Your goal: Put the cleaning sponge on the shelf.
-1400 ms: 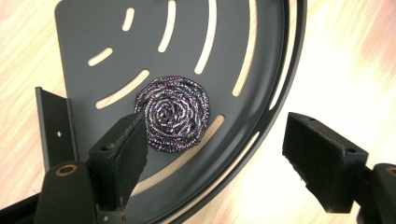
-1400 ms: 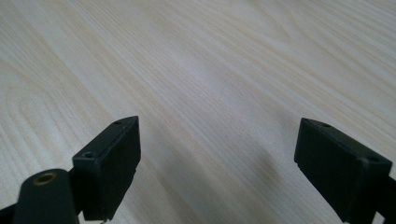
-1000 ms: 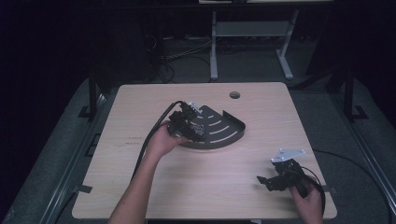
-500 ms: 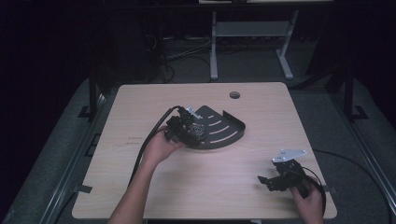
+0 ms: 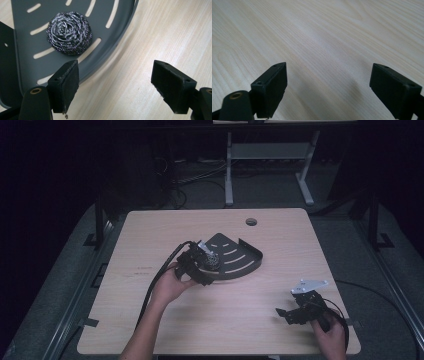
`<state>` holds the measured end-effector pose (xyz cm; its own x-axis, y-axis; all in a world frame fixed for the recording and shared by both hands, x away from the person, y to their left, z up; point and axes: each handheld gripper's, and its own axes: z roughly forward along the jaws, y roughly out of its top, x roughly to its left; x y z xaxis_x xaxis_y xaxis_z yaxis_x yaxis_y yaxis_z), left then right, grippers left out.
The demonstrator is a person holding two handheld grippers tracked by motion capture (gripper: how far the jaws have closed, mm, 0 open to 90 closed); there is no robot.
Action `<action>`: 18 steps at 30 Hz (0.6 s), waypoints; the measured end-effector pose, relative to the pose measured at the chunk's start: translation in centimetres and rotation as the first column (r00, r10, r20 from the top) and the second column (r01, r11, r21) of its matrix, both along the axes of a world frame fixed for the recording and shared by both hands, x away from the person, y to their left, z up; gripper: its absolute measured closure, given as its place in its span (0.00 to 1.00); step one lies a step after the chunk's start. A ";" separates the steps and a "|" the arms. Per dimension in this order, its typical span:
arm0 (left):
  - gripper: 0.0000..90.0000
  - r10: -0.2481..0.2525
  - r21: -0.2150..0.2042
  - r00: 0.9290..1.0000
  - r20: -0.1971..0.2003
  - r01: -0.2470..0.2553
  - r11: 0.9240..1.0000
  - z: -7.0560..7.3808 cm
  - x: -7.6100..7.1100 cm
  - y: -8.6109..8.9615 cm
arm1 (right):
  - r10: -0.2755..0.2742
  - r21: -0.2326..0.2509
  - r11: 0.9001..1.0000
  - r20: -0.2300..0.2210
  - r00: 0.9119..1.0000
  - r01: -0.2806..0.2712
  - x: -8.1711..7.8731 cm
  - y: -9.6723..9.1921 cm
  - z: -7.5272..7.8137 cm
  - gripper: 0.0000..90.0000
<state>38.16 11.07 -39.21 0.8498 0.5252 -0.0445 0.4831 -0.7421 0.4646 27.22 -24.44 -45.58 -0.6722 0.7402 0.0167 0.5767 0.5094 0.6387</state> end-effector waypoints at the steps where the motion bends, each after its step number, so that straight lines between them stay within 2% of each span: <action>1: 0.24 0.005 -0.005 1.000 -0.001 -0.005 1.000 -0.1 -0.1 0.1 | 0.001 0.000 1.000 -0.001 1.000 -0.001 0.0 0.0 0.0 0.16; 3: 0.24 0.006 -0.018 1.000 -0.003 -0.006 1.000 -0.2 -0.3 0.3 | 0.002 -0.005 1.000 0.000 1.000 -0.002 0.0 0.1 0.0 0.16; 12: 0.24 -0.010 -0.011 1.000 0.012 0.010 1.000 -0.1 -1.6 0.7 | 0.004 -0.005 1.000 -0.004 1.000 -0.004 0.1 0.3 -0.1 0.16; 18: 0.24 -0.008 -0.015 1.000 0.004 0.008 1.000 -0.4 -2.3 1.0 | 0.006 -0.007 1.000 -0.004 1.000 -0.006 0.0 0.4 -0.1 0.16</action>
